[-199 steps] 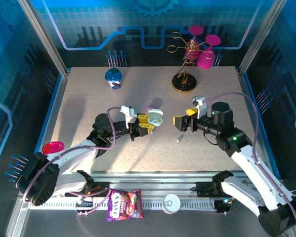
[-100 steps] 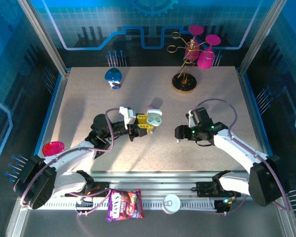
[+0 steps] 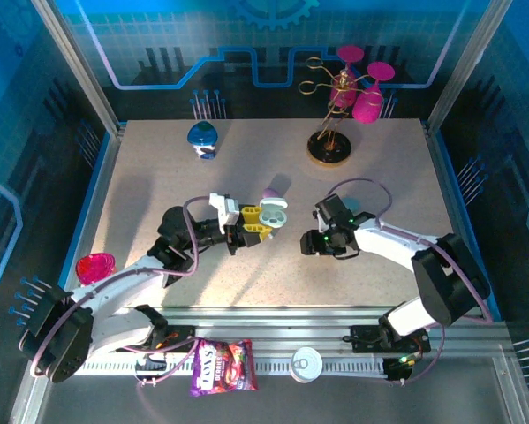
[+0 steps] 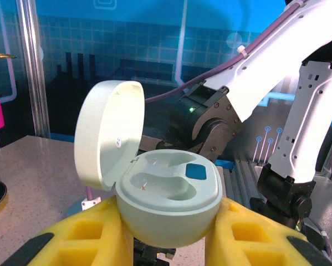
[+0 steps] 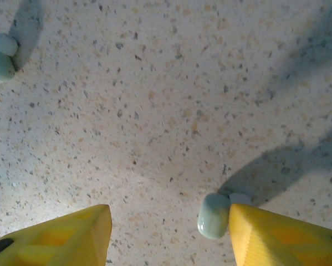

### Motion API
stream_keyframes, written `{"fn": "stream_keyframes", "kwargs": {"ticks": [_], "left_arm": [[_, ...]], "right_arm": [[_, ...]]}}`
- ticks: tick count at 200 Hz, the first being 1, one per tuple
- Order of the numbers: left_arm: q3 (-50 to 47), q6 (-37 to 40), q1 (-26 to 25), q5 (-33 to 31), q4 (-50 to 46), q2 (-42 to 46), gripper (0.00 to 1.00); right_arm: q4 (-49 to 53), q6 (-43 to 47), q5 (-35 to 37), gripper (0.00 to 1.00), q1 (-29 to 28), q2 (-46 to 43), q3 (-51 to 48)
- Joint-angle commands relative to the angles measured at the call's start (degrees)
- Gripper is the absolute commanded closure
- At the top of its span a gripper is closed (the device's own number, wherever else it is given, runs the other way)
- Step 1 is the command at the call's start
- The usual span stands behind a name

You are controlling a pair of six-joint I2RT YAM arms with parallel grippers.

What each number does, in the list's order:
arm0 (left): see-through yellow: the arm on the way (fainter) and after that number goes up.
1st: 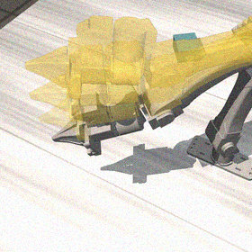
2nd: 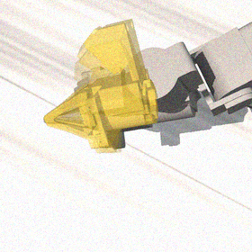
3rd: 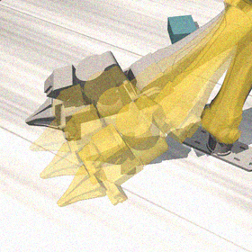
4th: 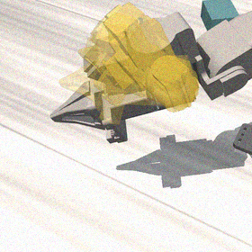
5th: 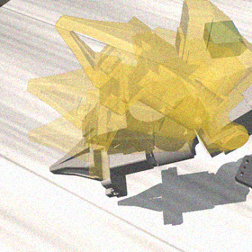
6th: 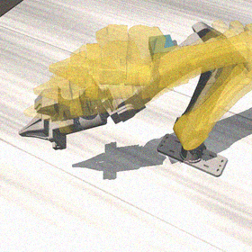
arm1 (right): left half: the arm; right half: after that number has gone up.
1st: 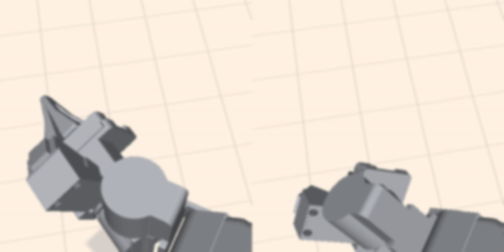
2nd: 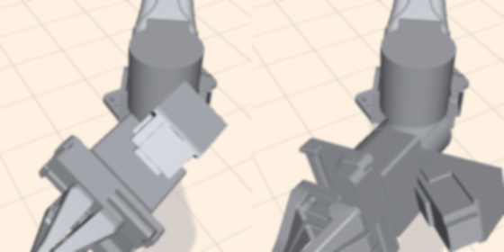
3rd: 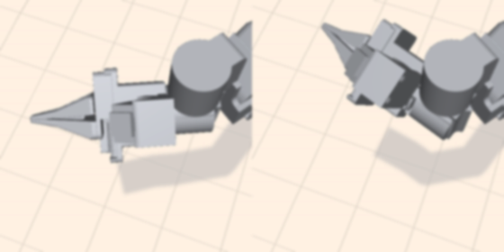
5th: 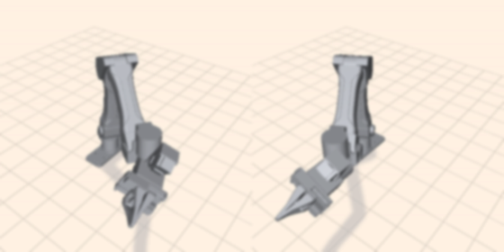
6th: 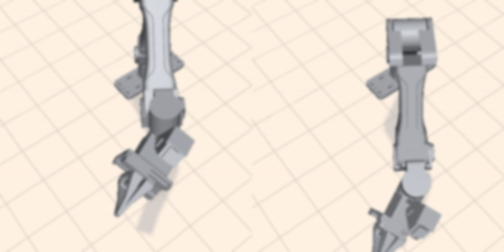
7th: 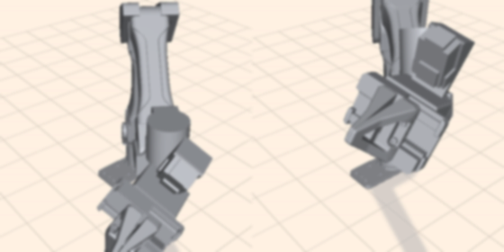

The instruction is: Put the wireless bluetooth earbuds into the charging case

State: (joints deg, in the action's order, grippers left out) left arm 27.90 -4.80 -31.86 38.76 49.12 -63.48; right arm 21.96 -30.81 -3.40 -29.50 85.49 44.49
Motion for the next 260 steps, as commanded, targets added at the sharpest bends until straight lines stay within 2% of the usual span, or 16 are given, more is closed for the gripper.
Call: {"fn": "stream_keyframes", "kwargs": {"ticks": [1,43,106,224,260], "left_arm": [[-0.8,1.6,0.3,-0.4,-0.3,0.9,0.75],[-0.6,1.6,0.3,-0.4,0.1,0.4,0.75],[-0.5,1.3,0.4,0.0,0.0,0.8,0.75],[0.0,-0.1,0.3,0.5,2.7,-1.9,0.75],[0.0,-0.1,0.4,0.5,2.4,-1.3,0.75]], "right_arm": [[1.1,2.9,1.9,0.42,-0.6,1.6,3.5],[1.5,5.0,2.9,0.43,-0.1,3.7,5.6],[-0.1,5.4,-3.1,0.42,3.0,5.8,3.8],[0.0,1.8,-8.9,0.47,2.2,-4.7,-6.8],[1.3,2.3,-6.2,0.47,2.3,-7.1,-7.4]]}}
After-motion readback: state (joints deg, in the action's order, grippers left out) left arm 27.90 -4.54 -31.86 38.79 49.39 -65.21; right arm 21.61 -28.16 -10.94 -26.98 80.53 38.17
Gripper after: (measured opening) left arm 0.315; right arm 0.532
